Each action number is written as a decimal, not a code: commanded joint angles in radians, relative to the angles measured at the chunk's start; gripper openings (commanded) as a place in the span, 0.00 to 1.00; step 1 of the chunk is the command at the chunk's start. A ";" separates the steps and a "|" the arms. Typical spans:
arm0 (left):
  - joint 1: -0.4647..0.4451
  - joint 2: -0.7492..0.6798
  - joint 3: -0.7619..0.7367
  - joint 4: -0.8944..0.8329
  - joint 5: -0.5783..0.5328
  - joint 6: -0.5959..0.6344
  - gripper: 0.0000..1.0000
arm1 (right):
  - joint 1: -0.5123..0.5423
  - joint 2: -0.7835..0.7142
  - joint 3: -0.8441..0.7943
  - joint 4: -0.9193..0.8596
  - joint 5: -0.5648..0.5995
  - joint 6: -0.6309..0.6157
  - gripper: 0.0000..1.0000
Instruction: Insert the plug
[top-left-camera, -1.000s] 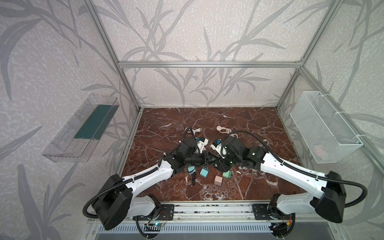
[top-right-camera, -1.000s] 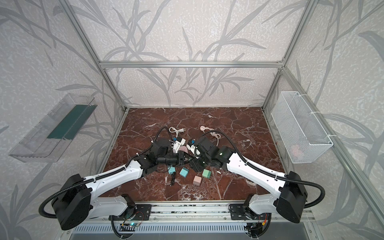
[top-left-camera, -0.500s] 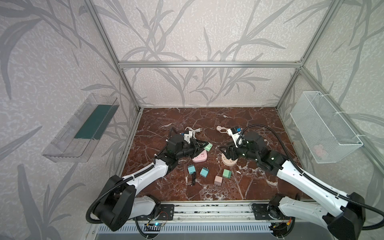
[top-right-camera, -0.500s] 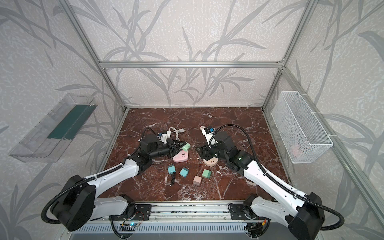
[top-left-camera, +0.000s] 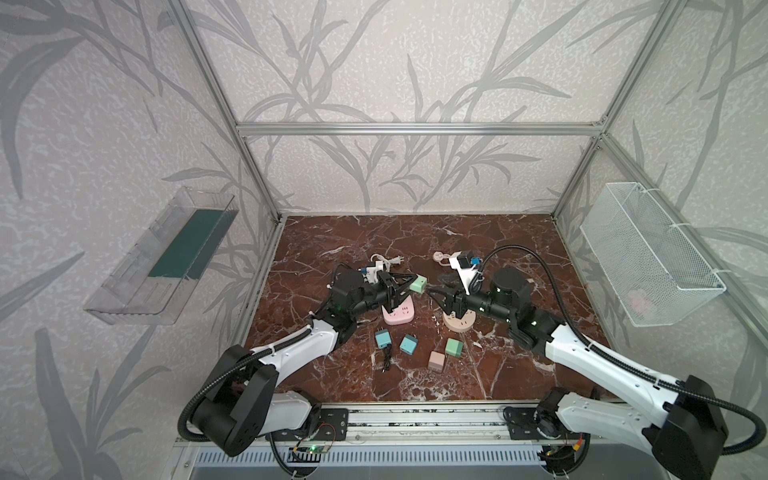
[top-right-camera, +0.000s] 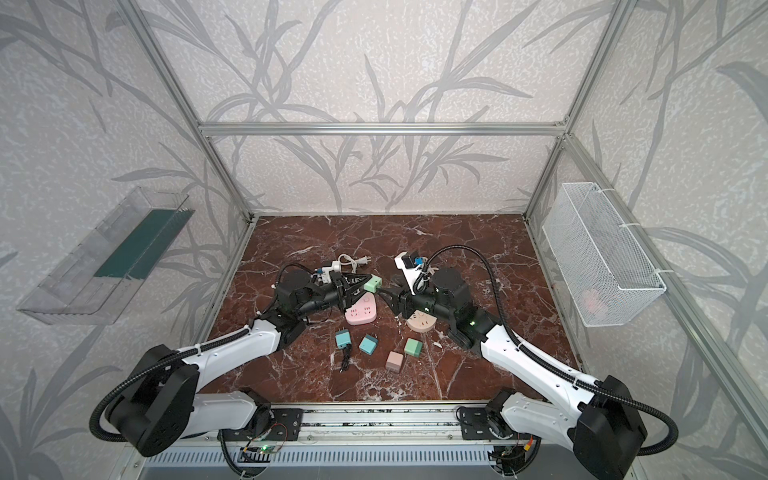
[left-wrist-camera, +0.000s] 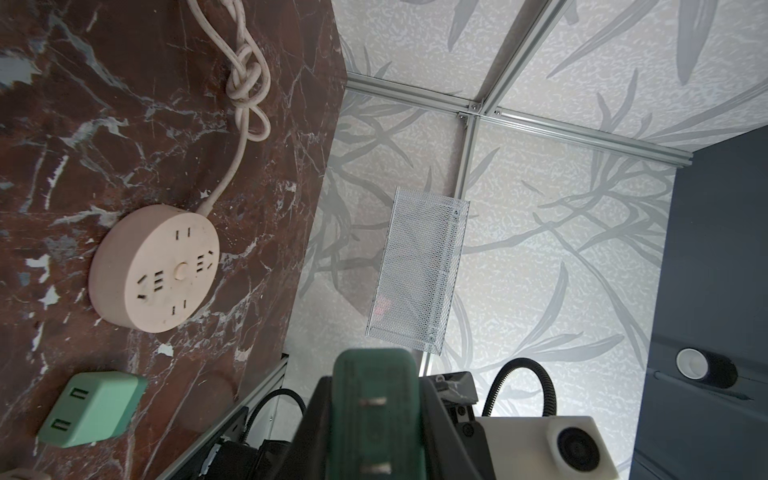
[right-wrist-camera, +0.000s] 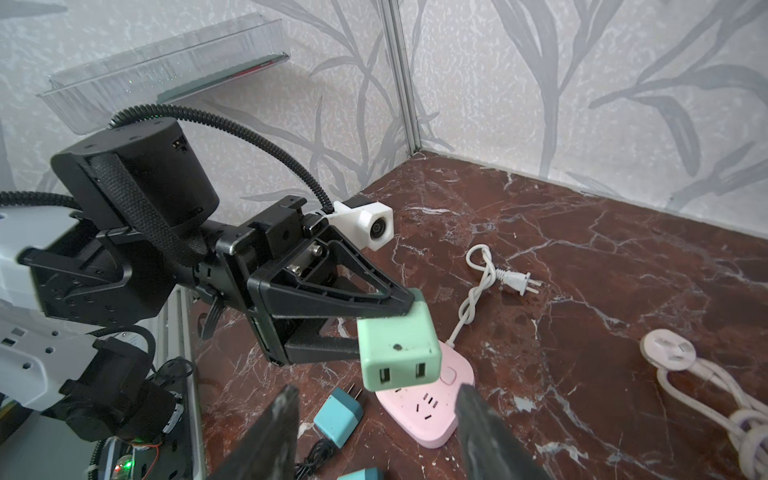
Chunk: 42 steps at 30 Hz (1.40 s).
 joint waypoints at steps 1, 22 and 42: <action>0.001 -0.028 -0.015 0.094 -0.001 -0.082 0.00 | -0.003 0.022 -0.068 0.211 0.016 -0.060 0.60; -0.038 0.036 -0.020 0.229 0.009 -0.120 0.00 | -0.003 0.175 -0.117 0.534 -0.009 0.004 0.61; -0.050 0.095 -0.030 0.346 0.005 -0.170 0.00 | -0.004 0.219 -0.099 0.603 -0.078 0.043 0.20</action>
